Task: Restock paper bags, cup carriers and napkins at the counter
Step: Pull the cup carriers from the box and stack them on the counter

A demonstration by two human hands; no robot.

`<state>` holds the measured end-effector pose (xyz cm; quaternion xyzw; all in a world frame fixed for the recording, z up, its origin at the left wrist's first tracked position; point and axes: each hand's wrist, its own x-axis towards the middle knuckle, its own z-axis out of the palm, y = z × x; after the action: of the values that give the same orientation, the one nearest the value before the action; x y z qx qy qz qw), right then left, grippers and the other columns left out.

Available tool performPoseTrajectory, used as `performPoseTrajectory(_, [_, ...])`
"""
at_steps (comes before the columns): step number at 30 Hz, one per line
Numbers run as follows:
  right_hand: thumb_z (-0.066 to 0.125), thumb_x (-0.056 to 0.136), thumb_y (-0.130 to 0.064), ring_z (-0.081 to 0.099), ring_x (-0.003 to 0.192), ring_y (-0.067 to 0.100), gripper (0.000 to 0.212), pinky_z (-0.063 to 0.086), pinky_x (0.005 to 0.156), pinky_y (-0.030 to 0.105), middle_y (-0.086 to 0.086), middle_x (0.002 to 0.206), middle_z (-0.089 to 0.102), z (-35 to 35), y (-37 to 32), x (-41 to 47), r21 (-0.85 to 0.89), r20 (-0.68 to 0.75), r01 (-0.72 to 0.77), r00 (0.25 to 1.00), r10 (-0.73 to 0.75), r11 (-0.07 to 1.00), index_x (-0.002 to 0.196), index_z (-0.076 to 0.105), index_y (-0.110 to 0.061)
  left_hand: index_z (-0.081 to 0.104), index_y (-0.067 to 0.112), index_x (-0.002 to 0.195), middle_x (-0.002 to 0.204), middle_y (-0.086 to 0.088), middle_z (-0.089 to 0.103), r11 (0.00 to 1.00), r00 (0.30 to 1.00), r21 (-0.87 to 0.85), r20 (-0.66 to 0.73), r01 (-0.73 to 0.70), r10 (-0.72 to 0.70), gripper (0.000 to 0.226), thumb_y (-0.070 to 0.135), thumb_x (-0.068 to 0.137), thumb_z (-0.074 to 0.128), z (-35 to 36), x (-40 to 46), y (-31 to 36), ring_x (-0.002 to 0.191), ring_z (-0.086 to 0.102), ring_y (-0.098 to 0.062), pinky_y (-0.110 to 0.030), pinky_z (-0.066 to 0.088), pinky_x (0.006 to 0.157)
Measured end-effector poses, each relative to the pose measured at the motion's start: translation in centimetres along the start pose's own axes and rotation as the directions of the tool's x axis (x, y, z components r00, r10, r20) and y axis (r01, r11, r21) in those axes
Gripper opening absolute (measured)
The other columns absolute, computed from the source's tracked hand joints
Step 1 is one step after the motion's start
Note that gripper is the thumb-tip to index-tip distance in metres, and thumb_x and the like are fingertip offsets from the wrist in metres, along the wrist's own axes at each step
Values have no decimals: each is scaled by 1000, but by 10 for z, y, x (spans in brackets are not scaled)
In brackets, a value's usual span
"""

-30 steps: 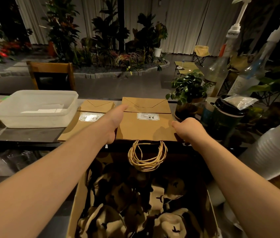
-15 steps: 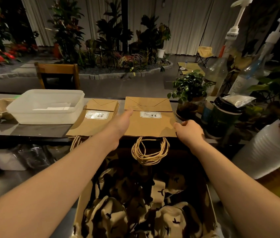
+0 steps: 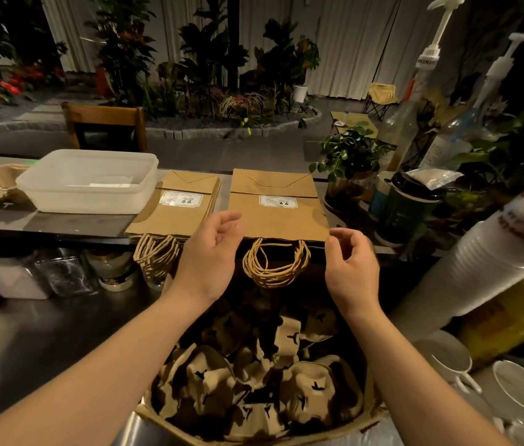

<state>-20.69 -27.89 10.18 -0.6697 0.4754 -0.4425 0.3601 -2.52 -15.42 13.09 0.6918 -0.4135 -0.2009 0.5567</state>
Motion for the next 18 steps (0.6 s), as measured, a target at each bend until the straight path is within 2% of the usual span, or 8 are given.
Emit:
performPoseTrajectory(3, [58,102,-27,61,99,1,12,51,74,13,-13,108,65,2,8,-21,47,22,27,999,-28,999,111,63,-32,61,35,122,98,17,70,999,1000,-43,10,8,-8,22,37,105,47,-4,-18,-18,92,62,1,-33,52,90])
performPoseTrajectory(5, [58,101,-28,62,101,2,12,53,83,22,-15,106,66,4,15,-34,53,19,39,999,-40,998,108,66,-31,64,37,117,93,17,70,999,1000,-48,16,11,-10,20,32,106,48,-4,-31,-30,86,63,-2,-33,52,83])
performPoseTrajectory(7, [57,101,-28,62,101,1,13,53,86,27,-16,104,67,6,23,-45,60,6,39,999,-40,997,108,68,-30,65,39,114,91,14,70,999,1000,-38,20,25,-24,21,29,107,48,-5,-43,-40,80,63,-12,-39,53,74])
performPoseTrajectory(10, [57,101,-28,63,96,3,13,55,84,28,-13,100,68,11,34,-62,71,-2,-12,1000,12,997,104,68,-33,66,38,113,92,12,70,996,995,-8,61,85,-84,21,31,106,48,-4,-60,-58,80,60,-34,-52,53,73])
performPoseTrajectory(12, [57,101,-30,65,94,9,13,57,83,33,-10,98,69,15,41,-73,72,21,-62,998,60,995,102,67,-37,66,41,112,93,13,71,991,987,51,99,123,-127,20,33,104,50,-3,-69,-70,82,63,-37,-48,54,74])
performPoseTrajectory(14, [57,101,-30,65,95,12,12,58,84,36,-9,99,69,20,48,-80,47,29,-108,994,106,993,102,66,-38,64,44,109,93,7,72,981,976,98,121,168,-179,17,34,103,52,-1,-75,-85,76,65,-27,-39,54,69])
performPoseTrajectory(16, [57,101,-28,65,96,12,12,58,83,35,-8,103,68,25,54,-85,17,12,-152,988,152,988,101,64,-38,63,46,107,100,11,70,969,970,153,119,193,-212,15,35,103,54,1,-79,-100,91,64,-8,-27,54,77])
performPoseTrajectory(18, [60,100,-30,64,98,13,8,56,79,30,-3,111,66,31,59,-87,-9,12,-228,974,228,974,103,62,-36,61,46,109,109,21,62,951,970,238,85,200,-226,13,38,102,54,2,-84,-114,118,53,-8,-31,49,98])
